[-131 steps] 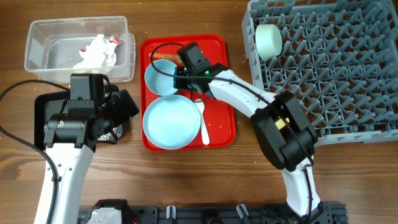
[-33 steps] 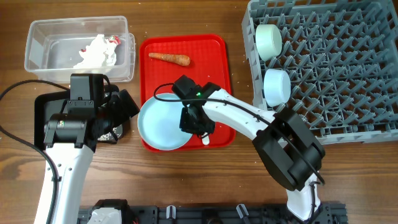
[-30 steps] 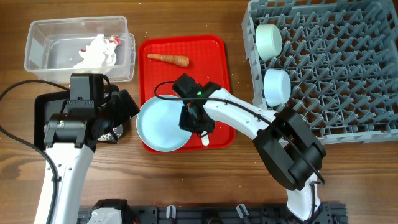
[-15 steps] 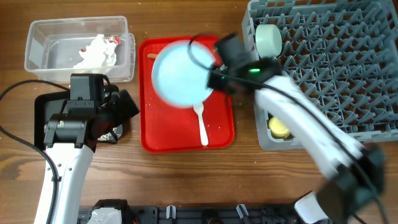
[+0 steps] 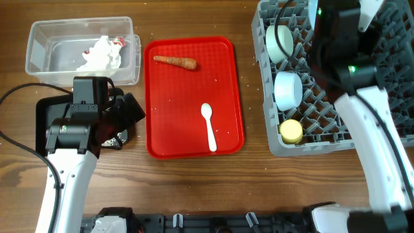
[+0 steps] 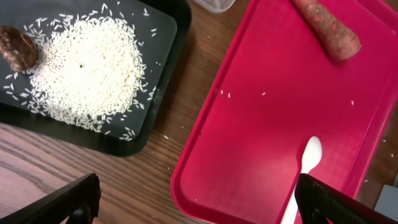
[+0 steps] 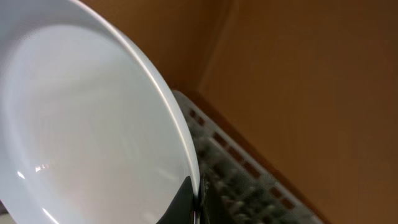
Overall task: Sort waste into correct bins and load items into the dishwasher rack
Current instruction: 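Carry the plate right and stand it upright in the rack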
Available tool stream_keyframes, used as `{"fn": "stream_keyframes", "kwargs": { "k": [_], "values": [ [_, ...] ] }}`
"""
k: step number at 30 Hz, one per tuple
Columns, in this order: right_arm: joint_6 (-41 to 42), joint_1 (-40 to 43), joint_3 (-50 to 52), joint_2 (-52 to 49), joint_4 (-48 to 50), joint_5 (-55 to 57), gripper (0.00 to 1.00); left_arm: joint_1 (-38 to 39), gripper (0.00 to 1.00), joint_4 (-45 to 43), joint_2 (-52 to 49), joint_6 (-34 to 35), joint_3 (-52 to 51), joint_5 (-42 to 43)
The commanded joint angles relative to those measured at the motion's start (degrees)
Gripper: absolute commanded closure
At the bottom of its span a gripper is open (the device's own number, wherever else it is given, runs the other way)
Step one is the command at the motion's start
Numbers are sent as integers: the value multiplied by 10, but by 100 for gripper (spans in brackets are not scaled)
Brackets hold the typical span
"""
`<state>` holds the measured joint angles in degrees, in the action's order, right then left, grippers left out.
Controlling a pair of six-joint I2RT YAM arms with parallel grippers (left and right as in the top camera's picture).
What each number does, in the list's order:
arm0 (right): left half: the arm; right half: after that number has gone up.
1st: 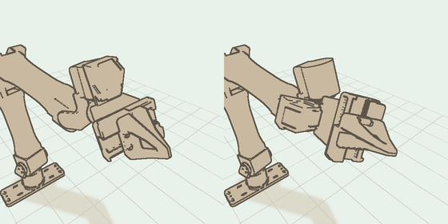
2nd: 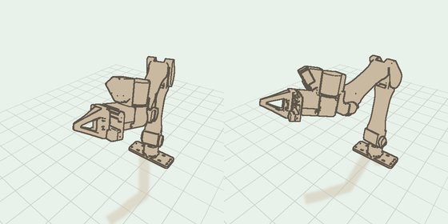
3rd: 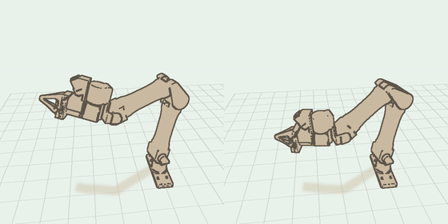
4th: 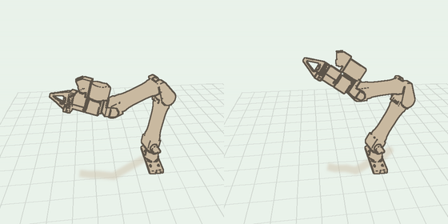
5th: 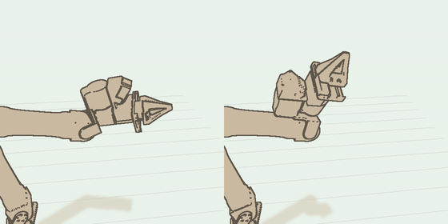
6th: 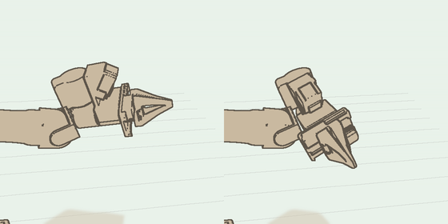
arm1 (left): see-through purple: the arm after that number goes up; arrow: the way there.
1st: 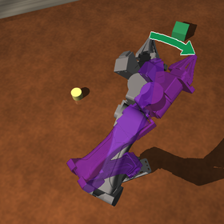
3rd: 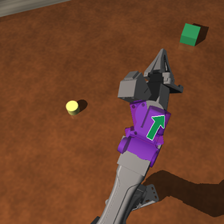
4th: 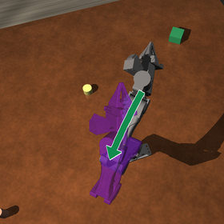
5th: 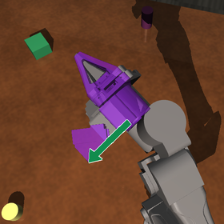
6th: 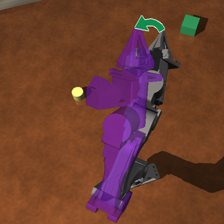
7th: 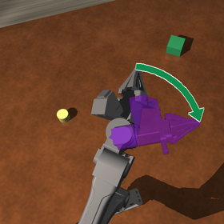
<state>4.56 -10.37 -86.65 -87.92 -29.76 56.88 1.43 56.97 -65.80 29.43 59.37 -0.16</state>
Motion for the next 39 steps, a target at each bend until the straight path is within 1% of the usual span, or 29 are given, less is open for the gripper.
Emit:
{"fn": "stream_keyframes", "kwargs": {
  "k": [1,5,8,18,19,20,22,23,24,25,28,30,31,32,34,36,38,39],
  "values": [
    [-86,20,1,-64,48,26,96,-3,0,-1,-3,-7,2,-10],
    [-125,28,1,-123,118,26,96,-3,0,-1,-3,-7,2,-10],
    [-145,27,1,-155,145,-5,96,-3,0,-1,-3,-7,2,-10],
    [-151,28,1,-234,172,-32,95,-3,0,-1,-3,-7,2,-10],
    [-151,28,1,-238,171,-32,86,-3,0,-1,-3,-7,2,-10],
    [-150,27,1,-238,172,-32,62,-3,0,-1,-3,-7,2,-10],
    [-149,27,1,-236,178,-28,32,-3,0,-1,-3,-7,2,-10],
    [-149,26,1,-232,186,-17,23,-3,0,-1,-3,-7,2,-10],
    [-150,24,1,-226,189,-6,18,-3,0,-1,-3,-7,2,-10],
    [-150,20,1,-216,188,-3,15,-3,0,-1,-3,-7,2,-10],
    [-151,-2,1,-170,176,-13,14,-3,0,-1,-3,-7,2,-10],
    [-150,-37,1,-130,119,-87,14,-3,0,-1,-3,-7,2,-10],
    [-144,-59,1,-113,77,-143,14,-3,0,-1,-3,-7,2,-10],
    [-122,-83,1,-99,30,-198,14,-3,0,-1,-3,-7,2,-10],
    [-37,-130,1,-85,-52,-305,14,-3,0,-1,-3,-7,2,-10],
    [83,-174,1,-91,-127,-463,20,-3,0,-1,-3,-7,2,-10],
    [198,-202,11,-107,-158,-563,20,-3,0,-1,-3,-7,2,-10],
    [244,-215,20,-116,-165,-591,20,-3,0,-1,-3,-7,2,-10]
  ]
}}
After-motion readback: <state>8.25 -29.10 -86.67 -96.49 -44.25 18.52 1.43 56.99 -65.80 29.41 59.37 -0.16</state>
